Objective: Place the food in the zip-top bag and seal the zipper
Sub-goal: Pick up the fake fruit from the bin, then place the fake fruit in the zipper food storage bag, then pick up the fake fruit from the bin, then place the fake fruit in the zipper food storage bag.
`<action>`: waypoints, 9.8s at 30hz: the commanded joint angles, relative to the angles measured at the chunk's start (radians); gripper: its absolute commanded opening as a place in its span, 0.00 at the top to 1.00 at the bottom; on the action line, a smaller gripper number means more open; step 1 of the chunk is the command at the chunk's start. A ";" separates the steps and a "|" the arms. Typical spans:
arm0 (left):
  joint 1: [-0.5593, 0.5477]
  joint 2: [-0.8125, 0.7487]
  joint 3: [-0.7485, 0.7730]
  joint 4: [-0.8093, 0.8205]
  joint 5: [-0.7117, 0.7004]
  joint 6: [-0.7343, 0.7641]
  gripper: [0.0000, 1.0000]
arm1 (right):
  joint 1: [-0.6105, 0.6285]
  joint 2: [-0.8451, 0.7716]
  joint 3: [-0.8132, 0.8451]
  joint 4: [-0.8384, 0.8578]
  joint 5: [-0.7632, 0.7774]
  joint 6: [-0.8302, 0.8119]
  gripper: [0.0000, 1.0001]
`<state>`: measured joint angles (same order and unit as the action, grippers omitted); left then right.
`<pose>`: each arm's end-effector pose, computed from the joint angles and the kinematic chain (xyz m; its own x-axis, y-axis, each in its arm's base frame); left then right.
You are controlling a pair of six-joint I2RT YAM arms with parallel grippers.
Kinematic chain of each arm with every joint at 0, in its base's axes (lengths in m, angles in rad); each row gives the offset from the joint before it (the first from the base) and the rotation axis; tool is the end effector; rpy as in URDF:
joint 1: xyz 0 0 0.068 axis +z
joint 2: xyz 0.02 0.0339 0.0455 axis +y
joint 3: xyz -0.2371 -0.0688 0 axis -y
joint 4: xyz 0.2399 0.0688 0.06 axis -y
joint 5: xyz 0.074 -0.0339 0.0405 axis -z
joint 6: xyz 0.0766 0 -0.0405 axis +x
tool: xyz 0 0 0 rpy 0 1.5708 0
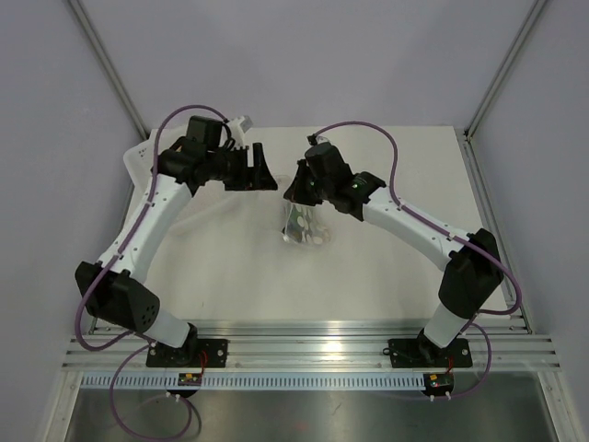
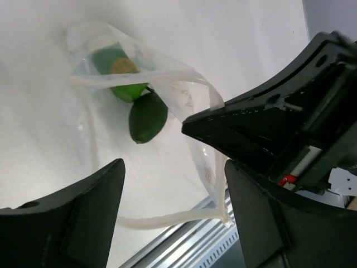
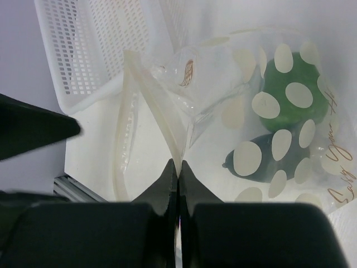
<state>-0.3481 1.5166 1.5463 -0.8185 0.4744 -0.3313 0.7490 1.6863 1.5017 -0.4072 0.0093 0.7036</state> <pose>0.3127 -0.1507 0.3165 -0.8278 -0.0074 -0.5610 0.3561 0.7656 -0.5357 0.3075 0.2849 0.2800 -0.7484 0.1876 -0.6362 -0.2505 0.8082 0.5330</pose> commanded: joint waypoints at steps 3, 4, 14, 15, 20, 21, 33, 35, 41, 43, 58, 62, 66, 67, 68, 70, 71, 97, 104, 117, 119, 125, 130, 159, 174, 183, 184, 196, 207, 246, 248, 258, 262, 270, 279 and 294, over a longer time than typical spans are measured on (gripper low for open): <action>0.254 -0.066 0.060 -0.010 0.003 0.025 0.31 | 0.007 -0.056 -0.015 0.030 0.021 0.000 1.00; 0.282 -0.058 0.052 -0.001 0.015 0.014 0.30 | 0.007 -0.059 -0.020 0.028 0.026 -0.004 1.00; 0.451 0.181 0.115 0.133 -0.348 -0.184 0.17 | 0.007 -0.066 -0.020 0.010 0.046 -0.030 1.00; 0.462 0.209 0.133 0.131 -0.382 -0.199 0.17 | 0.007 -0.063 -0.018 0.011 0.046 -0.032 1.00; 0.489 0.421 0.251 0.151 -0.381 -0.248 0.16 | 0.007 -0.033 0.012 -0.005 0.023 -0.038 1.00; 0.503 0.456 0.308 0.141 -0.382 -0.258 0.16 | 0.007 -0.031 0.014 -0.005 0.021 -0.039 1.00; 0.537 0.787 0.624 0.183 -0.366 -0.331 0.16 | 0.007 -0.011 0.026 -0.024 0.031 -0.041 1.00; 0.537 0.810 0.655 0.197 -0.352 -0.336 0.16 | 0.007 -0.005 0.028 -0.025 0.027 -0.041 1.00; 0.537 0.847 0.656 0.232 -0.356 -0.339 0.15 | 0.007 0.001 0.031 -0.028 0.027 -0.041 1.00; 0.537 0.856 0.656 0.236 -0.355 -0.341 0.15 | 0.007 0.004 0.031 -0.030 0.027 -0.039 1.00; 0.525 0.945 0.707 0.245 -0.319 -0.344 0.23 | 0.007 0.003 0.026 -0.031 0.027 -0.042 1.00; 0.520 0.897 0.643 0.271 -0.316 -0.339 0.40 | 0.007 0.001 0.025 -0.033 0.031 -0.041 1.00; 0.514 0.772 0.546 0.297 -0.322 -0.324 0.53 | 0.007 0.004 0.020 -0.031 0.032 -0.036 1.00; 0.512 0.714 0.522 0.301 -0.326 -0.319 0.54 | 0.007 0.004 0.020 -0.030 0.031 -0.036 1.00; 0.508 0.683 0.500 0.302 -0.345 -0.315 0.57 | 0.007 0.004 0.017 -0.025 0.031 -0.033 1.00; 0.498 0.586 0.413 0.308 -0.358 -0.298 0.58 | 0.006 0.010 0.014 -0.024 0.032 -0.032 1.00; 0.495 0.555 0.382 0.317 -0.370 -0.292 0.58 | 0.007 0.010 0.015 -0.027 0.034 -0.032 1.00; 0.112 -0.282 -0.284 0.285 -0.240 -0.172 0.66 | 0.007 0.061 0.071 -0.027 0.024 -0.021 1.00; 0.017 -0.294 -0.301 0.282 -0.168 -0.183 0.66 | 0.007 0.059 0.077 -0.028 0.021 -0.021 1.00; -0.051 -0.136 -0.281 0.297 -0.100 -0.170 0.02 | 0.007 0.004 0.031 -0.022 0.037 -0.015 1.00; -0.049 -0.150 -0.246 0.265 -0.120 -0.135 0.02 | 0.007 0.003 0.026 -0.021 0.037 -0.013 1.00; 0.067 -0.174 -0.138 0.185 -0.191 -0.087 0.08 | 0.007 -0.007 0.014 -0.016 0.032 -0.013 1.00; 0.267 -0.105 -0.109 0.206 -0.141 -0.117 0.15 | 0.007 -0.022 -0.004 -0.008 0.035 -0.016 1.00; 0.551 0.781 0.618 0.133 -0.493 -0.146 0.48 | 0.007 0.055 0.028 0.004 0.006 -0.073 1.00; 0.589 0.824 0.555 0.220 -0.439 -0.132 0.62 | 0.007 0.059 0.034 -0.021 0.035 -0.105 1.00; 0.606 0.889 0.591 0.225 -0.372 -0.126 0.67 | 0.007 0.079 0.052 -0.033 0.035 -0.108 1.00; 0.606 0.889 0.575 0.240 -0.367 -0.129 0.67 | 0.007 0.081 0.055 -0.035 0.035 -0.107 1.00; 0.604 0.893 0.543 0.268 -0.344 -0.135 0.64 | 0.007 0.105 0.074 -0.036 0.023 -0.107 1.00; 0.594 0.839 0.437 0.337 -0.310 -0.101 0.63 | 0.007 0.116 0.077 -0.032 0.011 -0.104 1.00; 0.531 0.219 0.003 0.369 -0.306 -0.193 0.99 | 0.007 0.082 0.063 -0.022 0.006 -0.061 1.00; 0.525 0.160 -0.017 0.351 -0.306 -0.178 0.99 | 0.007 0.082 0.065 -0.022 0.008 -0.062 1.00; 0.437 -0.044 -0.052 0.245 -0.252 -0.130 1.00 | 0.007 0.102 0.110 -0.025 0.003 -0.064 1.00; 0.364 -0.102 -0.052 0.208 -0.246 -0.107 1.00 | 0.007 0.119 0.132 -0.028 0.003 -0.064 1.00; 0.163 -0.179 -0.081 0.153 -0.230 -0.110 1.00 | 0.007 0.144 0.169 -0.030 -0.005 -0.064 1.00; -0.011 -0.217 -0.187 0.189 -0.214 -0.181 1.00 | 0.007 0.127 0.164 -0.028 -0.005 -0.070 1.00; -0.137 -0.055 -0.227 0.262 -0.235 -0.219 0.81 | 0.006 0.055 0.088 -0.009 0.006 -0.058 1.00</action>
<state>-0.4767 1.4452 1.3212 -0.6102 0.2417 -0.5430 0.7498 1.8107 1.5990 -0.4541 0.0139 0.6342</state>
